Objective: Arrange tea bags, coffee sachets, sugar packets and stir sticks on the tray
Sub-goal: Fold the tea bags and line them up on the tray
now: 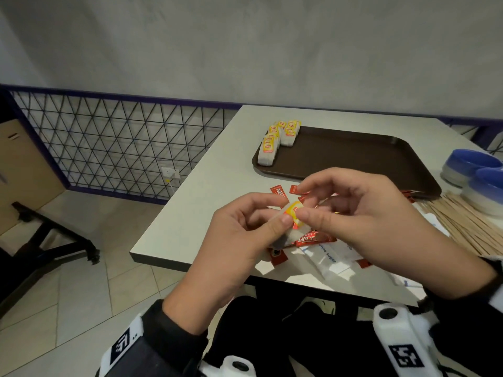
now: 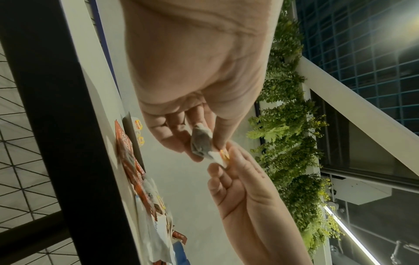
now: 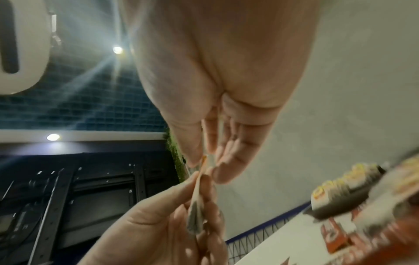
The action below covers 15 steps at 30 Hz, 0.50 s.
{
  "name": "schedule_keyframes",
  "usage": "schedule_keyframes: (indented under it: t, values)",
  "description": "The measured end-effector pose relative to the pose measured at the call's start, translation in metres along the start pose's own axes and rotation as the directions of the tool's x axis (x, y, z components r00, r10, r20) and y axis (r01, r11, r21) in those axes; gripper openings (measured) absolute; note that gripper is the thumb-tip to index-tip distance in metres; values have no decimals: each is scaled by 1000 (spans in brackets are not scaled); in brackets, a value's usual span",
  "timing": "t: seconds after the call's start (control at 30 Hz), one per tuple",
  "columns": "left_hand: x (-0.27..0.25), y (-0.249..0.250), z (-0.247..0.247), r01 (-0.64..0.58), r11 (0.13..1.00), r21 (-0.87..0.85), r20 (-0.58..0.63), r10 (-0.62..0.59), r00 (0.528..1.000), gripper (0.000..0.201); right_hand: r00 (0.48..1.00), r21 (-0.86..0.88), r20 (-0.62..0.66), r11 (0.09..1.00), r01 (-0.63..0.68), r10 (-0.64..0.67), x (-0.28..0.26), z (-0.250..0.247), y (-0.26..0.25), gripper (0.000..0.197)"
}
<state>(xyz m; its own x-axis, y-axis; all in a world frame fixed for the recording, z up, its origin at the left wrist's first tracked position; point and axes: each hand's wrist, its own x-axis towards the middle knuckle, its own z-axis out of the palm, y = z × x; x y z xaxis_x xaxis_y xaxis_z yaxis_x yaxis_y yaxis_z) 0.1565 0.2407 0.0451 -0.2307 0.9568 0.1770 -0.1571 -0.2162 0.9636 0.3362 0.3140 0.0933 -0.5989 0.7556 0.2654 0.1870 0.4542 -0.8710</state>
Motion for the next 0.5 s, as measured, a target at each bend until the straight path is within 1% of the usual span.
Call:
schedule_keyframes:
  t: [0.07,0.1,0.17,0.27,0.37,0.43,0.5]
  values:
    - [0,-1,0,-29,1000,11,-33,30,999,30,991,53,21,990,-129,129,2,-2,3,28]
    - [1,-2,0,-38,999,22,-42,39,998,30,984,58,62,983,-172,168,3,-1,3,23]
    - [2,-4,1,-43,997,69,-42,46,998,30,971,6,151,982,-188,185,9,-2,1,10]
    - [8,-5,-2,-73,979,188,-62,86,994,26,963,-120,213,982,-144,167,31,-14,-6,6]
    - [21,-8,-23,-103,933,345,-124,154,980,21,959,-282,215,952,-123,187,73,-35,-11,7]
    - [30,-10,-40,-116,894,434,-158,202,967,15,956,-373,174,914,-159,237,112,-50,-6,9]
    - [38,-14,-53,-101,882,459,-187,207,960,12,945,-429,135,877,-216,298,154,-62,3,10]
